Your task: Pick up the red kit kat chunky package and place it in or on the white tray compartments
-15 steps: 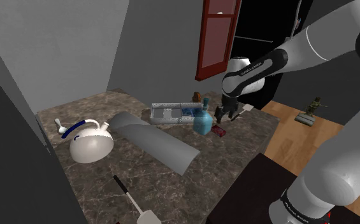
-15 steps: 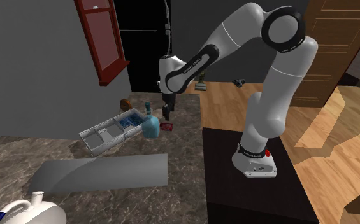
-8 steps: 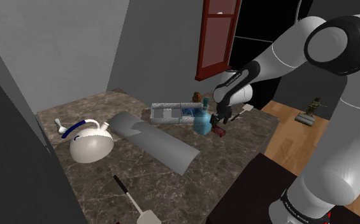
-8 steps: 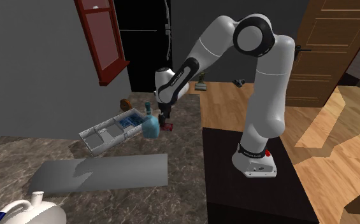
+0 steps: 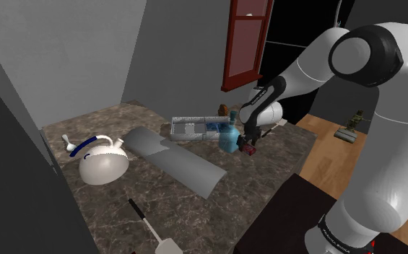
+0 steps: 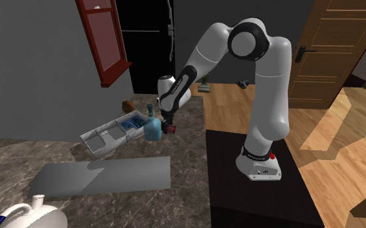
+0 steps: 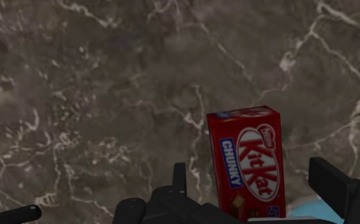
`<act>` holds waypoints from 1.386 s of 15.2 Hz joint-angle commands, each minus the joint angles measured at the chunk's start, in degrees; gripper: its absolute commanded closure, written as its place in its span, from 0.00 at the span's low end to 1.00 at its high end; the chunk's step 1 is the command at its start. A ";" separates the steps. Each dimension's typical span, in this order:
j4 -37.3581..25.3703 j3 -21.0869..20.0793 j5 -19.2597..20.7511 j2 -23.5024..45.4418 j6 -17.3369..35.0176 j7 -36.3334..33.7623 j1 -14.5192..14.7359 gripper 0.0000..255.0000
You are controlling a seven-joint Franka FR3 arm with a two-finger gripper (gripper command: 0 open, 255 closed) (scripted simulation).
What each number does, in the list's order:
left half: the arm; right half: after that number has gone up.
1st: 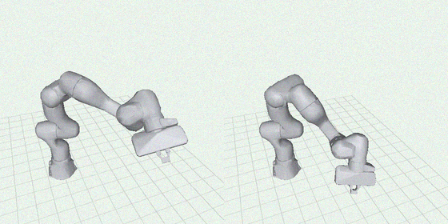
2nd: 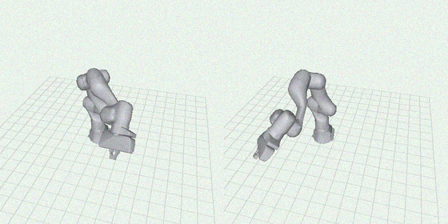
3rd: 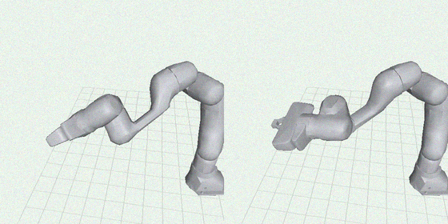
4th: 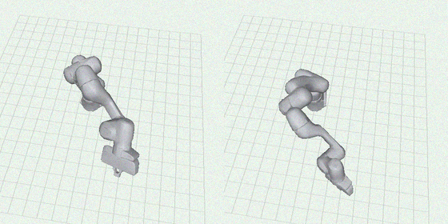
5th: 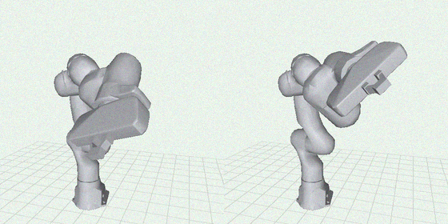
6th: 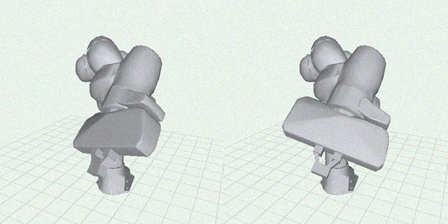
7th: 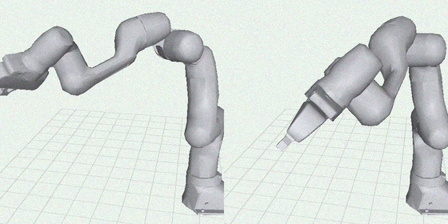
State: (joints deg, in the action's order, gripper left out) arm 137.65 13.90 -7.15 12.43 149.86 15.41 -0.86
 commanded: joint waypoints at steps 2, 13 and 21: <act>-0.05 -0.05 -0.10 0.19 0.16 0.06 -0.02 0.00; -0.05 -0.05 -0.10 0.19 0.16 0.06 -0.02 1.00; -0.18 0.75 1.94 -3.46 -3.47 -1.42 0.47 1.00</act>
State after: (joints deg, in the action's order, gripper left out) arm 137.36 14.49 -5.67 9.83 147.11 14.35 -0.51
